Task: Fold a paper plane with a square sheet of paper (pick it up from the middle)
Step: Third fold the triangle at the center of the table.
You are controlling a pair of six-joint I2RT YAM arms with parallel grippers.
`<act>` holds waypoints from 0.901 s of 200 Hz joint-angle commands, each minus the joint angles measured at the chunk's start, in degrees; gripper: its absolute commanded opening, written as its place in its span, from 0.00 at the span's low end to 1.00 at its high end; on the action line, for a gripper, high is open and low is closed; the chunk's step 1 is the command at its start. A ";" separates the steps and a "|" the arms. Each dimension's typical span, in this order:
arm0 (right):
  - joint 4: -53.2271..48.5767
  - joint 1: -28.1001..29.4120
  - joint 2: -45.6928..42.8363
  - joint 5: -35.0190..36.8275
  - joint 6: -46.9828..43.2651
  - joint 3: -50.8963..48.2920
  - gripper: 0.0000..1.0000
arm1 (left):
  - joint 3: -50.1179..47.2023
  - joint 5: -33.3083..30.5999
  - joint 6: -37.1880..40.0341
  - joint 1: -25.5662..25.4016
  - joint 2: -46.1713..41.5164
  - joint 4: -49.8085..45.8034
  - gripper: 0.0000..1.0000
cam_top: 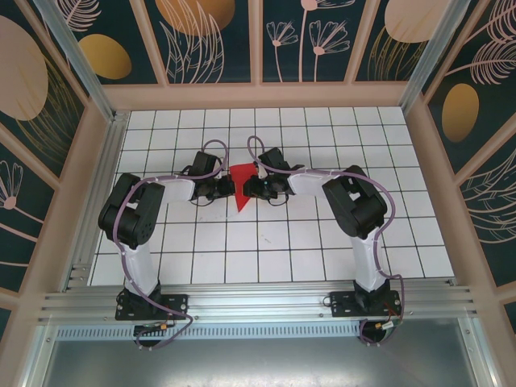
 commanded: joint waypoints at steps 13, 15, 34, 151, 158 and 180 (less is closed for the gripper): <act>-5.05 -0.34 2.39 3.44 -0.01 0.18 0.32 | 1.44 -1.53 1.30 0.16 2.42 -2.42 0.00; -5.02 -0.34 2.19 3.37 0.09 0.17 0.32 | 1.42 -1.80 1.30 0.16 2.48 -2.58 0.00; -3.72 -0.41 -0.37 2.73 1.02 -0.17 0.33 | 1.35 -3.31 1.64 0.07 2.85 -3.94 0.00; 8.58 0.57 -11.29 0.07 8.13 -11.52 0.35 | 4.40 -9.39 3.91 -3.08 4.42 -9.78 0.00; 8.46 0.75 -11.10 0.14 8.00 -11.33 0.35 | 4.51 -9.44 3.84 -3.18 4.29 -9.84 0.00; 7.48 1.05 -9.67 1.22 7.22 -9.88 0.35 | 4.71 -9.22 3.59 -3.45 3.44 -9.73 0.00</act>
